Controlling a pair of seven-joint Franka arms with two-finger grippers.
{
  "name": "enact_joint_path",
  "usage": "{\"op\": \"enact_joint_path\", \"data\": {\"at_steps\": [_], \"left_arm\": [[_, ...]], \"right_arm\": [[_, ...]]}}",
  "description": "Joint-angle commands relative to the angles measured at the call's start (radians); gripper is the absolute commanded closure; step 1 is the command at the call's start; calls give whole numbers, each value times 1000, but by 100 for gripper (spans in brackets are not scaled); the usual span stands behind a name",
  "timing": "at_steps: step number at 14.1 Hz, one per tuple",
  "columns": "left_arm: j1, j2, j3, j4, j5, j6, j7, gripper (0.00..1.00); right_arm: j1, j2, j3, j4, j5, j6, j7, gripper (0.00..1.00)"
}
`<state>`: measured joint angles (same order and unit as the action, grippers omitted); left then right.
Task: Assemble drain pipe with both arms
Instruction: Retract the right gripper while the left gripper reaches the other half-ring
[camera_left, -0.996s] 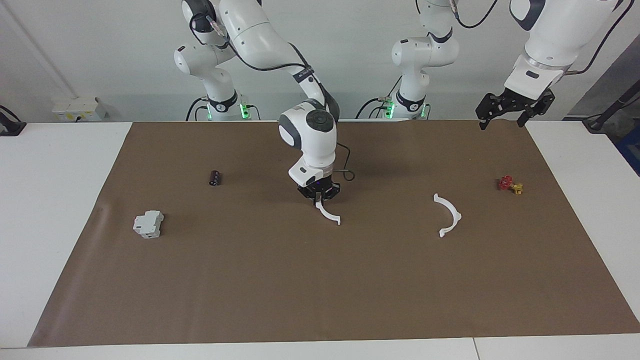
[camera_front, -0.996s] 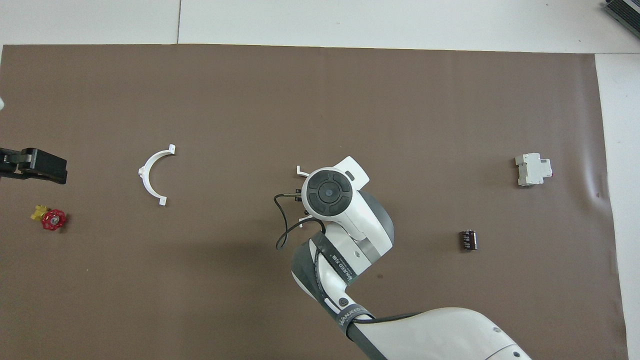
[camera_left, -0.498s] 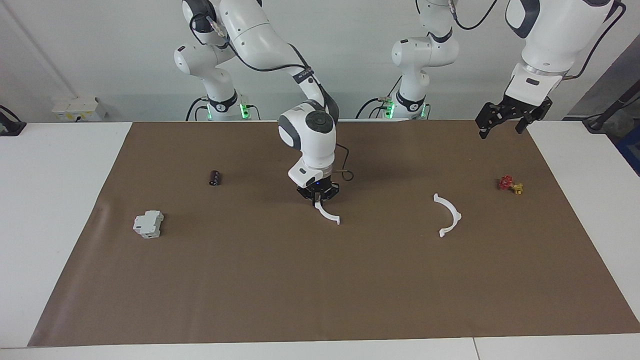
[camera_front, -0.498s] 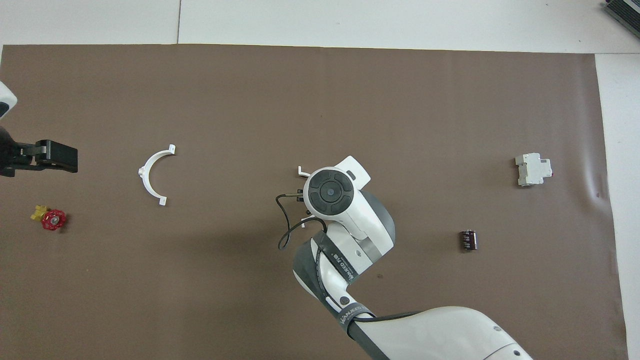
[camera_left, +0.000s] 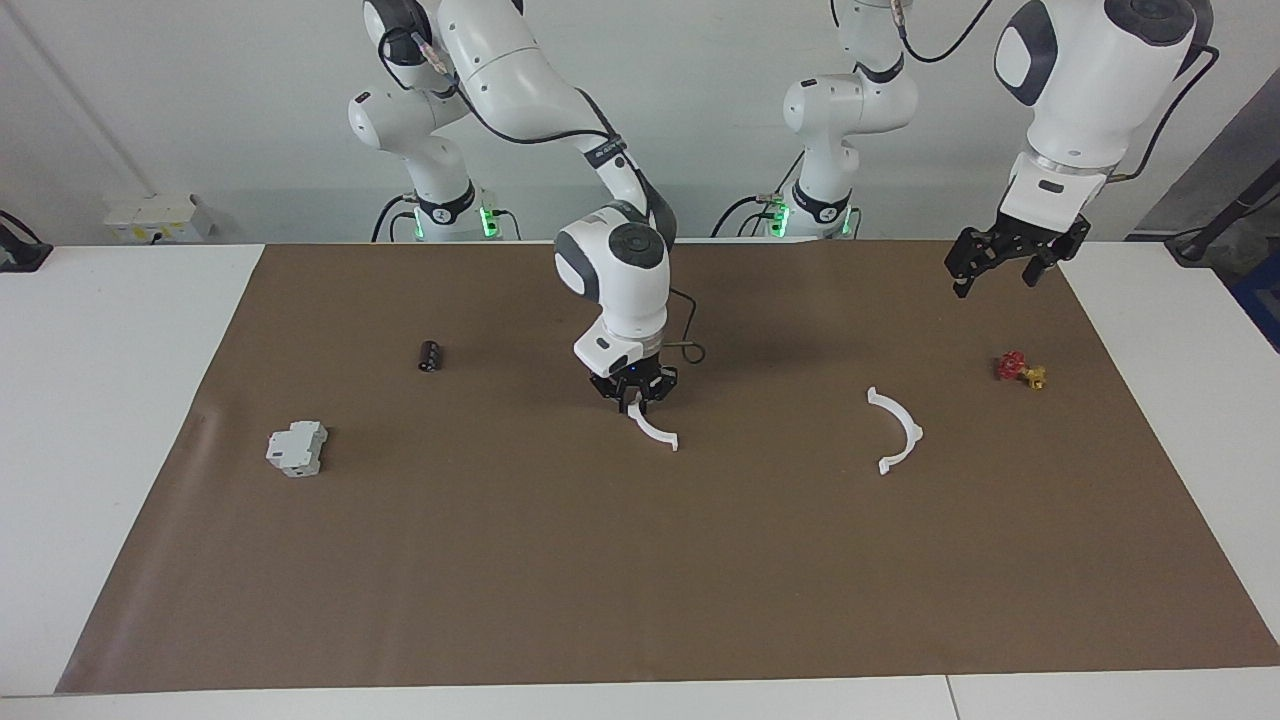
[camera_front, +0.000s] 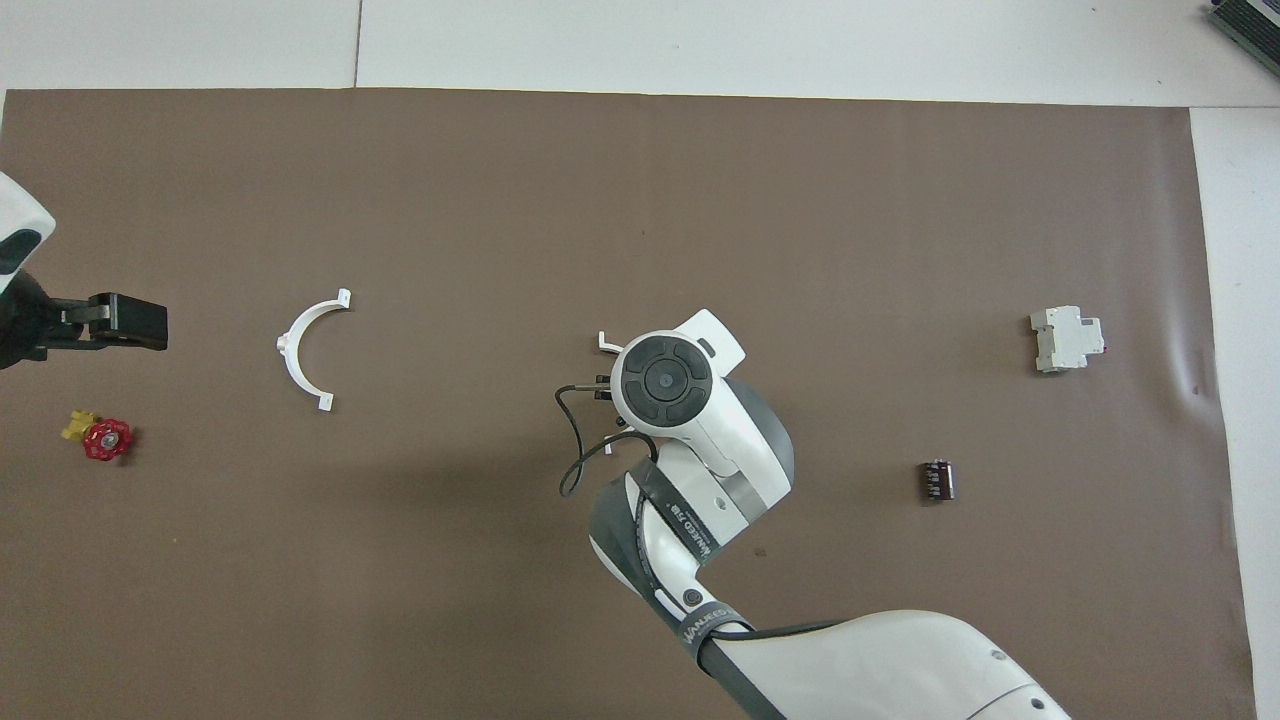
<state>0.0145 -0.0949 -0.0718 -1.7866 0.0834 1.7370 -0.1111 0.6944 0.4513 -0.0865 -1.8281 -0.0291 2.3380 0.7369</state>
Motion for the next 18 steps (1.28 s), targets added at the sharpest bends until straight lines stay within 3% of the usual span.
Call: {"op": "enact_joint_path", "data": {"at_steps": [1, 5, 8, 13, 18], "left_arm": [[2, -34, -3, -98, -21, 96, -9, 0], [8, -23, -3, -207, -21, 243, -9, 0], [10, 4, -2, -302, -21, 387, -4, 0], [12, 93, -2, -318, -21, 493, -62, 0], [36, 187, -2, -399, -21, 713, -169, 0]], "right_arm": [[-44, -42, 2, -5, -20, 3, -2, 0], [-199, -175, -1, 0, -23, -98, -53, 0], [-353, -255, -1, 3, -23, -257, -253, 0], [-553, -368, 1, -3, -23, -498, -483, 0], [-691, -474, -1, 1, -23, -588, -680, 0]]}}
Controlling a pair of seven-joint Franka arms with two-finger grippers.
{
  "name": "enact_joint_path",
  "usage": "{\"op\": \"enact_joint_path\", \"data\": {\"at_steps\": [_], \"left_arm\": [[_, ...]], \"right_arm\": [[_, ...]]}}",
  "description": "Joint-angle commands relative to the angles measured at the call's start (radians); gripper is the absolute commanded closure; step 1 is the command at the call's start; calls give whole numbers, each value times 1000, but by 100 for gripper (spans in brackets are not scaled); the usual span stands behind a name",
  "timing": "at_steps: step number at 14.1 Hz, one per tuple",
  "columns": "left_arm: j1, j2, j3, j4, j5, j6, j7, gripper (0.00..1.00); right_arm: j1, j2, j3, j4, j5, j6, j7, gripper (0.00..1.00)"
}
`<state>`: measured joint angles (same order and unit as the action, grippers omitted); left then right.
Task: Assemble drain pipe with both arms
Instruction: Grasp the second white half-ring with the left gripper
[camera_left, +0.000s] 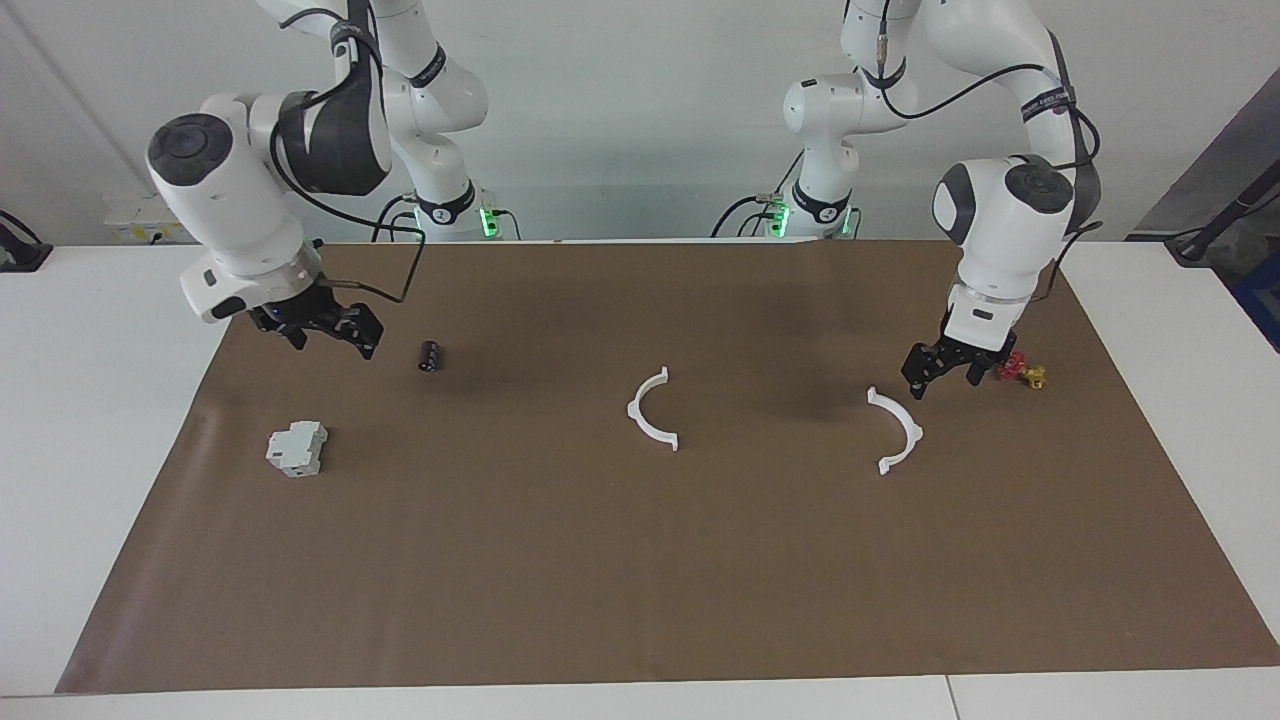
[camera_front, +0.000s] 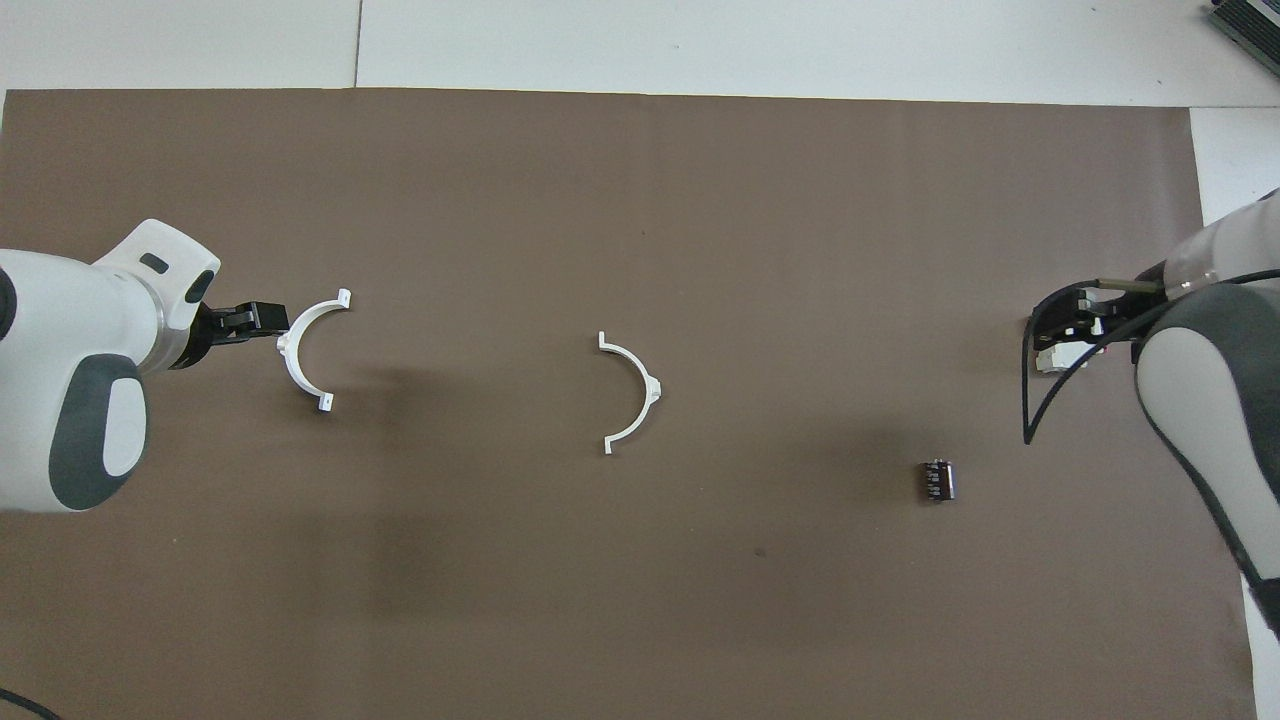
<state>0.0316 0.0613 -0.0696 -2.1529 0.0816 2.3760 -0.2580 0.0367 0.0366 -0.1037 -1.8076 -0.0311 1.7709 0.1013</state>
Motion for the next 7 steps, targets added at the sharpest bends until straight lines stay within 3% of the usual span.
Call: {"op": "enact_joint_path", "data": {"at_steps": [1, 5, 7], "left_arm": [[21, 46, -6, -41, -19, 86, -36, 0], [10, 64, -4, -106, -19, 158, -113, 0], [7, 66, -6, -125, -19, 184, -115, 0]], "right_arm": [[-41, -82, 15, -4, -21, -45, -51, 0], [-35, -63, 18, 207, -23, -270, -87, 0], [-26, -78, 21, 211, -21, -280, -92, 0]]}}
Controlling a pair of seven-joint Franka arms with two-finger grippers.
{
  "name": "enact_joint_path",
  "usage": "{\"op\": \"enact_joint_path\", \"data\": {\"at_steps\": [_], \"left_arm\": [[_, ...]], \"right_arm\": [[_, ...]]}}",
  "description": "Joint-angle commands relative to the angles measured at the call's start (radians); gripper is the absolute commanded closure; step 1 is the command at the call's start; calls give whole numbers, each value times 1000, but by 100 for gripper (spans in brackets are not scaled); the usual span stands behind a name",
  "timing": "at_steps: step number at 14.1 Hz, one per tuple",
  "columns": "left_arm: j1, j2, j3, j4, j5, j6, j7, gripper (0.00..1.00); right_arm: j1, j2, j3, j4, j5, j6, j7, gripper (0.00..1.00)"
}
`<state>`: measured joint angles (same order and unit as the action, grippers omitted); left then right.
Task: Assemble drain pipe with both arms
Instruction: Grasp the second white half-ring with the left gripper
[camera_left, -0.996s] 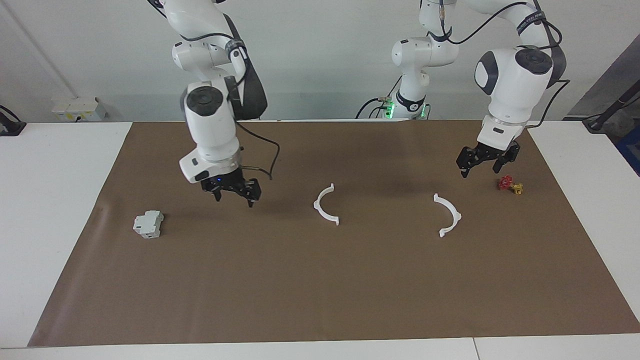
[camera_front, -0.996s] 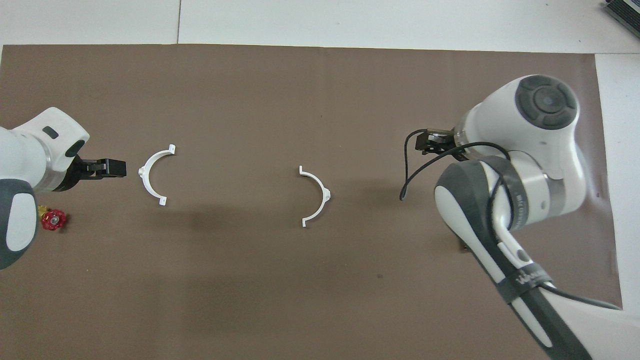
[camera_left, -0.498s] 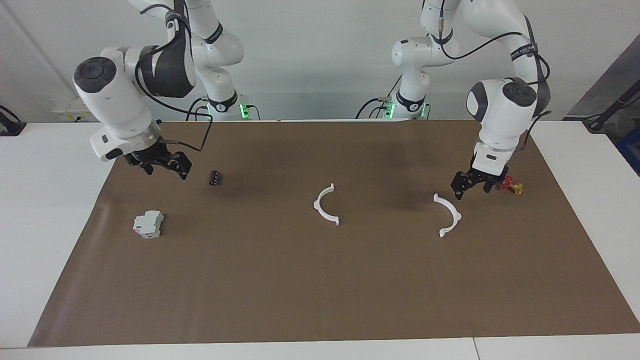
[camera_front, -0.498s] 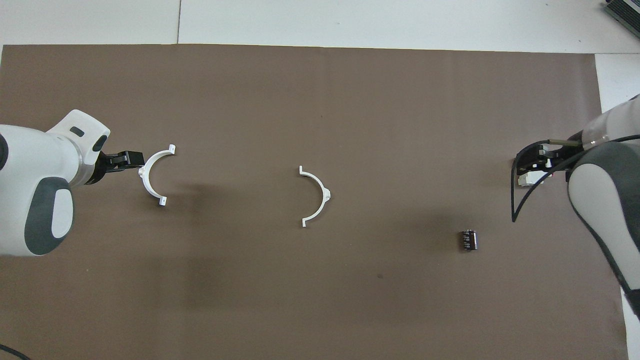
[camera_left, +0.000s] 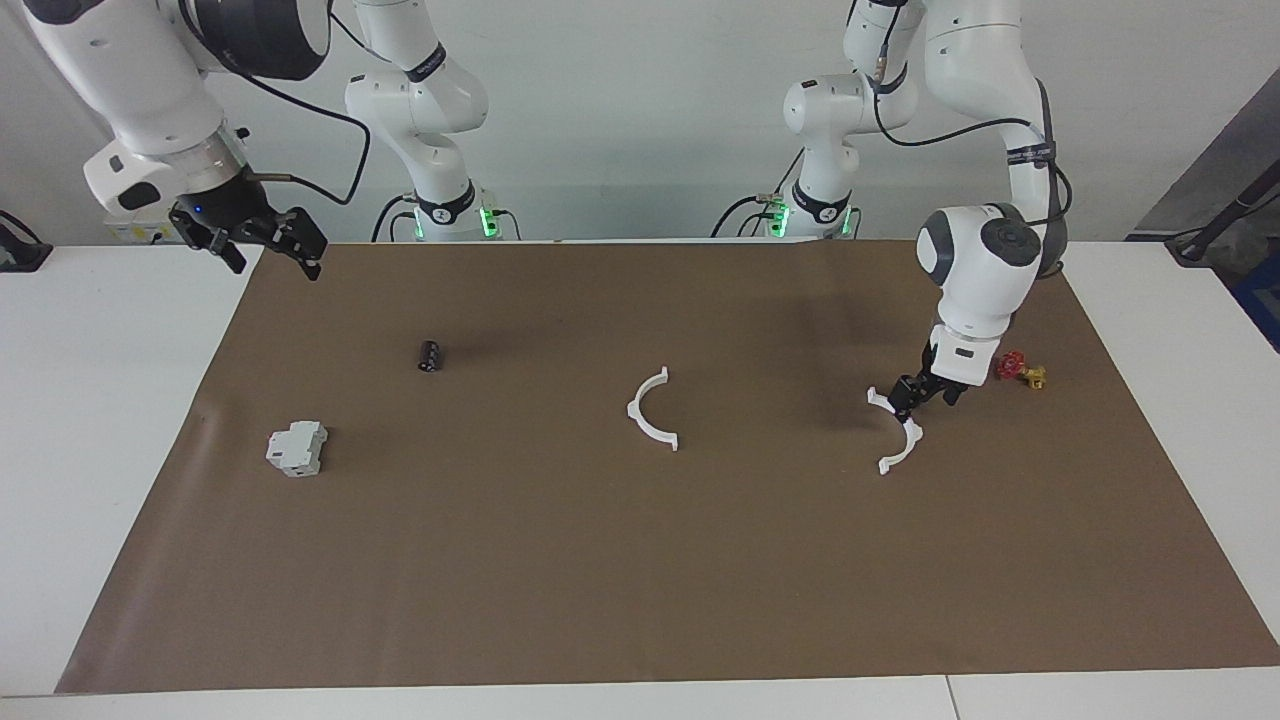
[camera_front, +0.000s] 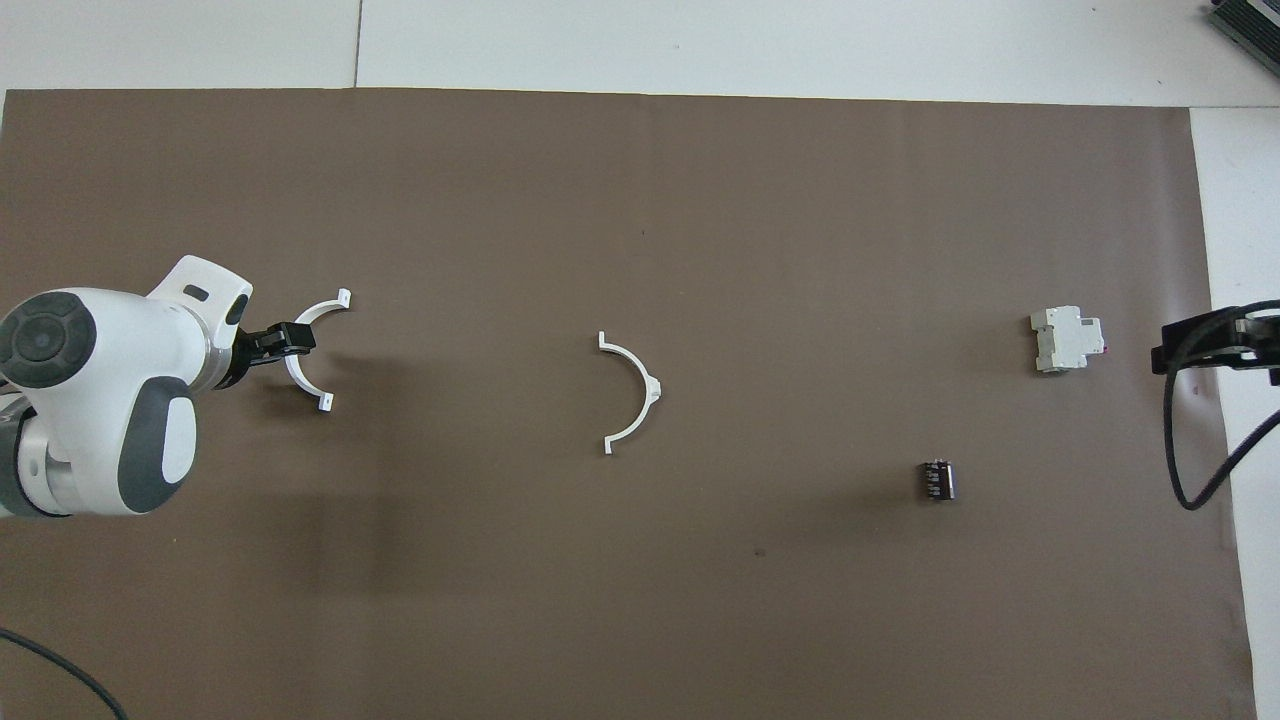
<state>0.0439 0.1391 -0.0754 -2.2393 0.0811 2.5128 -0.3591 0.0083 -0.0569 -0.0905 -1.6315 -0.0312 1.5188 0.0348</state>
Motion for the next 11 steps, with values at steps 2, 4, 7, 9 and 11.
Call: {"op": "enact_joint_path", "data": {"at_steps": [2, 4, 7, 9, 11], "left_arm": [[-7, -6, 0, -42, -18, 50, -17, 0], [-9, 4, 0, -58, -18, 86, -30, 2], [-27, 8, 0, -83, -18, 153, -89, 32], [-39, 8, 0, -83, -18, 153, -98, 79], [-41, 8, 0, -82, -17, 152, -92, 100]], "right_arm": [[21, -18, 12, -40, -23, 38, -49, 0], [33, -6, 11, -21, -32, 44, -53, 0], [33, 35, 11, 94, -39, -95, -78, 0], [45, 37, 12, 95, -41, -80, -76, 0], [55, 25, 14, 62, -38, -62, -66, 0]]}}
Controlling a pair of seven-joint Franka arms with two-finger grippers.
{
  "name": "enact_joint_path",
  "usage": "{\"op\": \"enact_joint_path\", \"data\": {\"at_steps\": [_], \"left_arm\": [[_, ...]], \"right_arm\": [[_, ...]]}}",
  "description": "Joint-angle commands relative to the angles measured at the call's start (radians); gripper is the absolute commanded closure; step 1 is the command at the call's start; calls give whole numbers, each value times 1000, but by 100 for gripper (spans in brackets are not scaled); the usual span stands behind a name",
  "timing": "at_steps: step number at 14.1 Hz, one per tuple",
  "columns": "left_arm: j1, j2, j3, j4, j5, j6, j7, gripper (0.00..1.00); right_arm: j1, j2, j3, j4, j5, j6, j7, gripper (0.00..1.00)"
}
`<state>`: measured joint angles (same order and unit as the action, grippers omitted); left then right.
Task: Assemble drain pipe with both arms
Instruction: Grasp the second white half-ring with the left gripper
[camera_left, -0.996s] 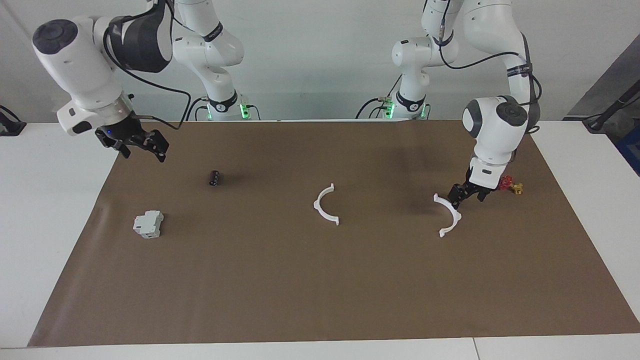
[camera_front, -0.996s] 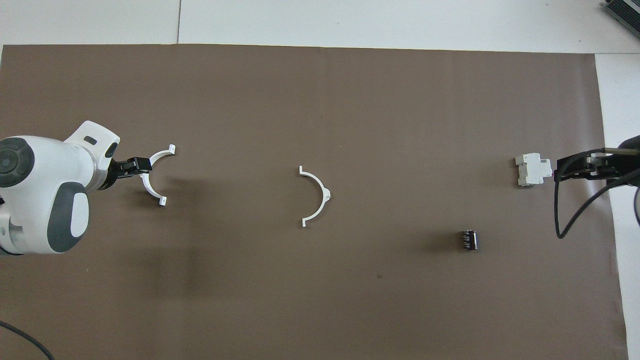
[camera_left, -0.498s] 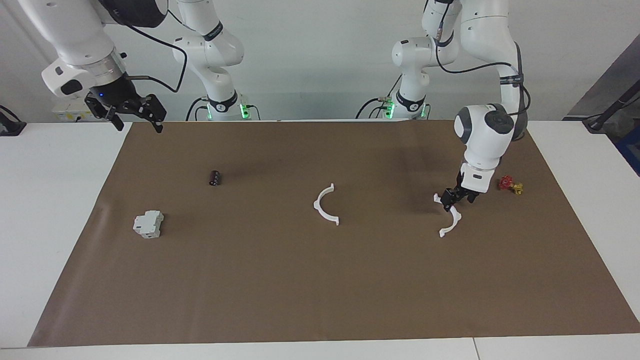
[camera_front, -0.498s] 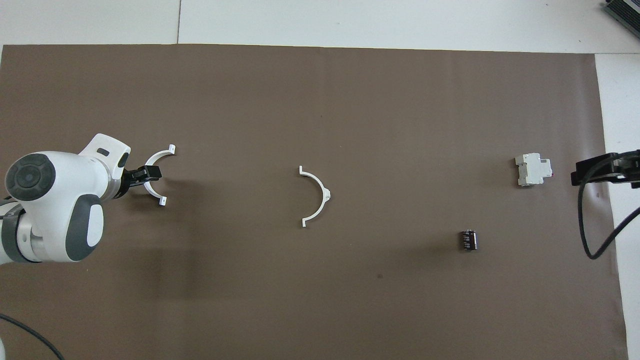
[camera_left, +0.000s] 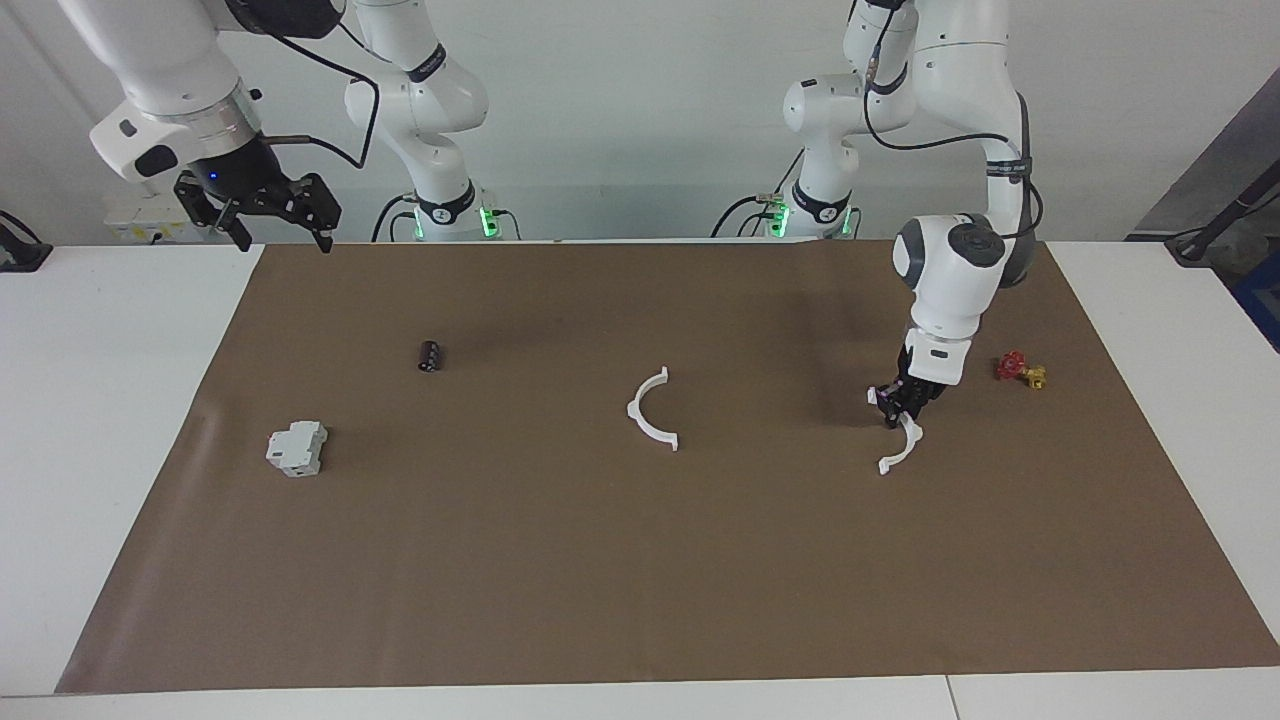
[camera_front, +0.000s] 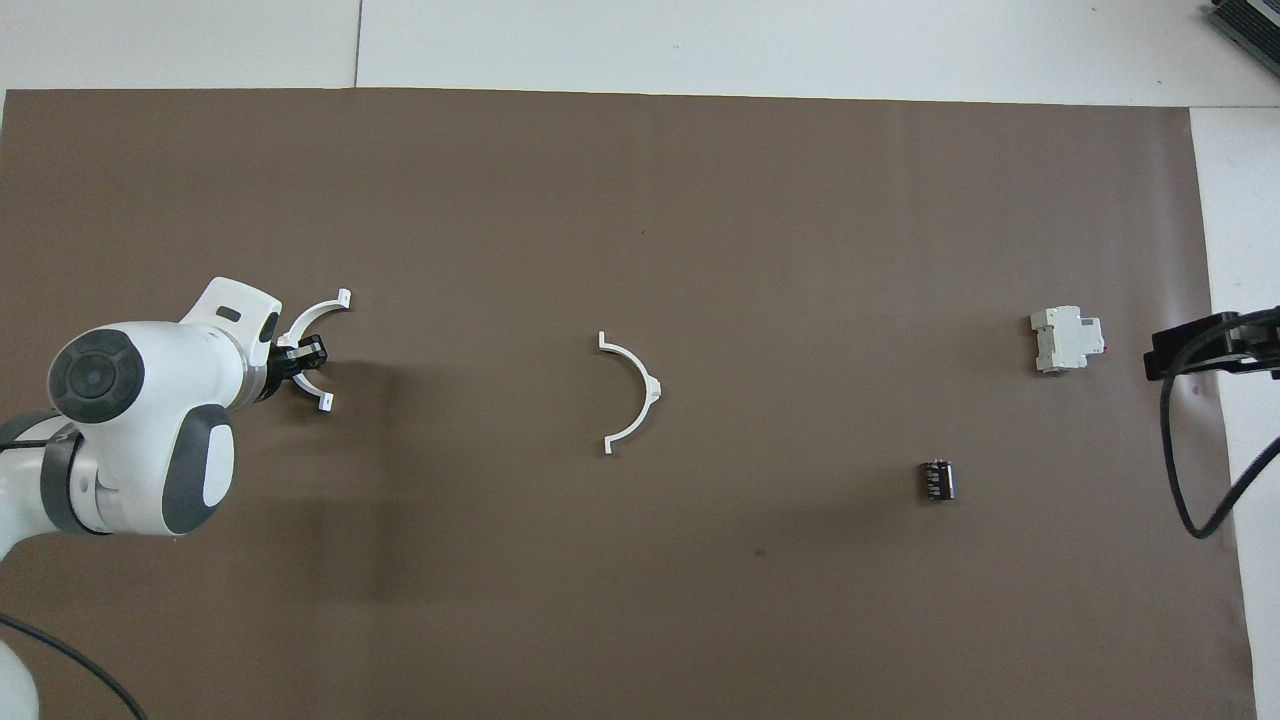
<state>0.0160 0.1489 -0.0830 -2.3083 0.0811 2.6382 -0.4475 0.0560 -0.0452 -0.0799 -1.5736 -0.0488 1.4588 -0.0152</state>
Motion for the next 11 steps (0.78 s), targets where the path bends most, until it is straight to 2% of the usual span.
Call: {"op": "enact_joint_path", "data": {"at_steps": [1, 3, 4, 6, 9, 11], "left_arm": [[-13, -2, 8, -13, -17, 19, 1, 100], [-25, -8, 8, -2, -17, -12, 4, 100], [-25, -26, 8, 18, -17, -77, 4, 100], [-39, -98, 2, 93, -17, -275, 0, 100], [-65, -179, -6, 218, -17, -546, -7, 100], [-85, -213, -7, 291, -17, -665, -5, 100]], "right_arm": [[5, 2, 3, -20, -19, 9, -17, 0], [-1, -15, 2, -60, -10, 51, -15, 0], [1, -21, 2, -71, -5, 58, -14, 0], [2, -21, 2, -72, -5, 60, 0, 0], [-4, 22, 2, 1, 0, 25, -6, 0], [-8, 22, 0, -2, 0, 32, -5, 0]]}}
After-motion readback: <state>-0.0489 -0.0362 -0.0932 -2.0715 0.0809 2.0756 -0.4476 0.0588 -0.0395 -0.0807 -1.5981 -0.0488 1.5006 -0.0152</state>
